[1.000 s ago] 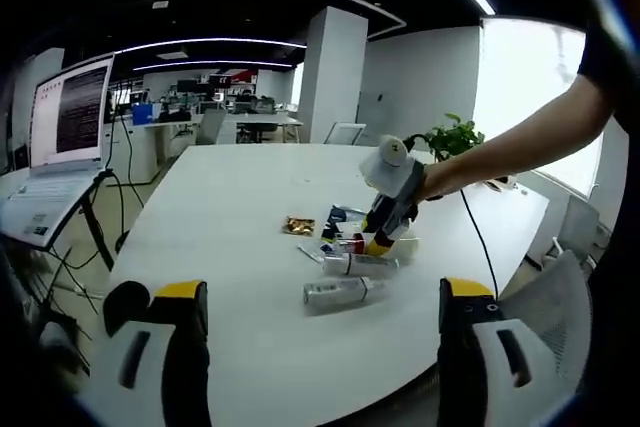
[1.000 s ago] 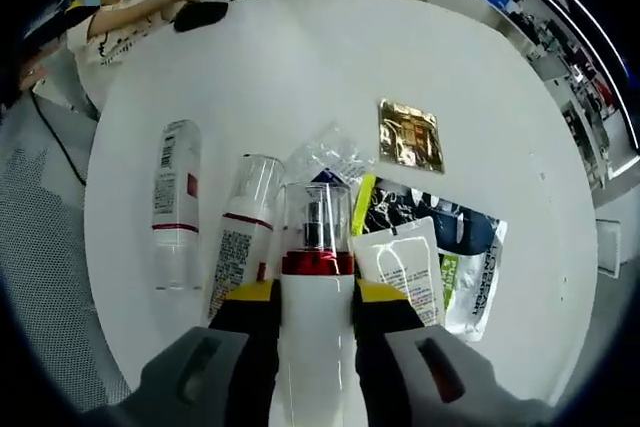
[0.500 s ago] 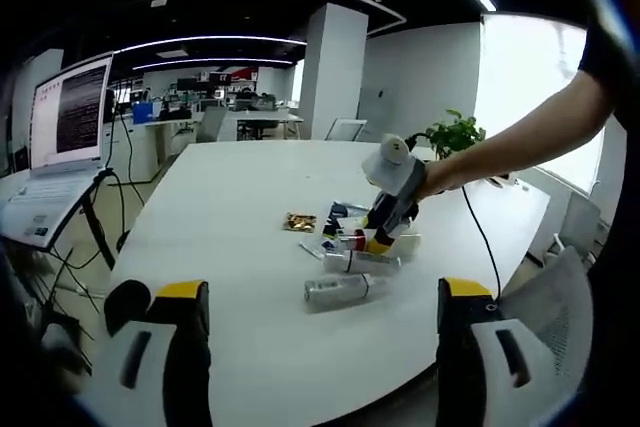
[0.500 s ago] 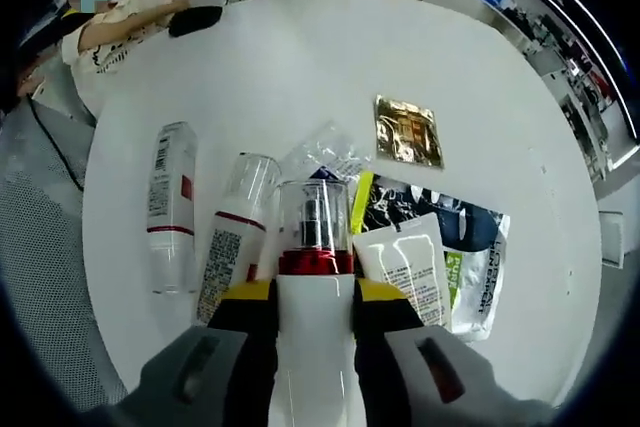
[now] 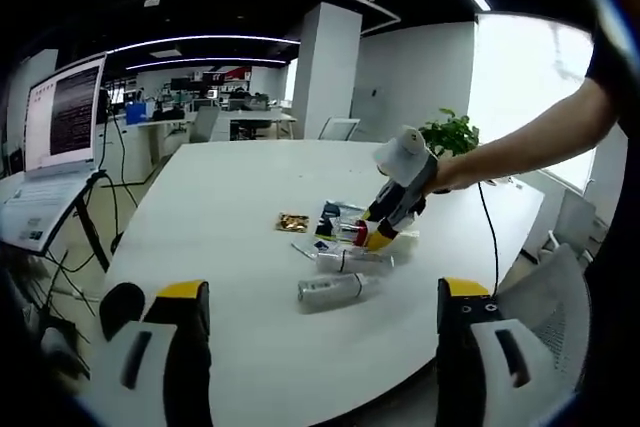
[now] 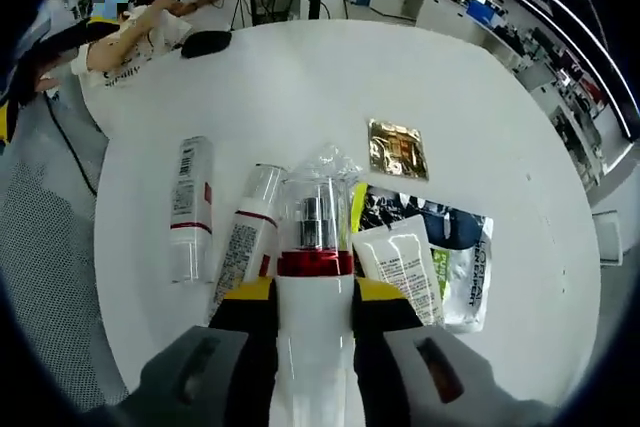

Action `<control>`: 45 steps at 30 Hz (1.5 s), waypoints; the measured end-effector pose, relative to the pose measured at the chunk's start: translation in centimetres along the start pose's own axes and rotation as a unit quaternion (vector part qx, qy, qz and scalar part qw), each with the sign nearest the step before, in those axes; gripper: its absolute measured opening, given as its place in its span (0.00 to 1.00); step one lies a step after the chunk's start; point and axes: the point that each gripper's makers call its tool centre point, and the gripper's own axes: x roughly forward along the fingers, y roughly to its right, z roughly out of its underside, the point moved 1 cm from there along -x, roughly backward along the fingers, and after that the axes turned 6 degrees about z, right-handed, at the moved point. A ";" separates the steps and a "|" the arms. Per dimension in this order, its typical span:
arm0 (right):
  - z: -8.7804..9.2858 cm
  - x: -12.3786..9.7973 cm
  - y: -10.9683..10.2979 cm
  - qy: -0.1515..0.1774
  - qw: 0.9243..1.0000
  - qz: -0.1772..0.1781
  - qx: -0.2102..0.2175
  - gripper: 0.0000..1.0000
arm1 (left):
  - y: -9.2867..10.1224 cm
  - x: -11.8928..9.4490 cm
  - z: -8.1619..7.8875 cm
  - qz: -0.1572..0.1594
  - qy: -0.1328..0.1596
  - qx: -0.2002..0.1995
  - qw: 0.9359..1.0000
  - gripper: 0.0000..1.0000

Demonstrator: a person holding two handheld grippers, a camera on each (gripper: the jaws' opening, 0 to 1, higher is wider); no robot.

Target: Arrange the skincare products in the storage area until every visible bottle or jar stands upright without overlapping.

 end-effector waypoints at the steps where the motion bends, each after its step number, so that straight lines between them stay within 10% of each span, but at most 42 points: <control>1: -0.1 -0.5 0.0 0.007 1.000 -0.001 0.001 0.27 | 0.2 0.1 0.1 0.003 -0.003 0.004 1.000 0.87; 21: 2.6 -7.3 -1.4 0.140 0.984 0.036 0.106 0.27 | 3.7 1.3 -0.6 0.076 -0.011 0.032 0.997 0.87; 32: 3.4 -9.9 -2.9 0.204 0.970 0.000 0.129 0.27 | 6.9 3.8 -3.8 0.111 0.020 -0.002 0.994 0.87; 45: 0.3 -15.4 -6.4 0.332 0.915 -0.143 0.178 0.27 | 13.2 7.6 -7.2 0.198 0.023 -0.029 0.980 0.79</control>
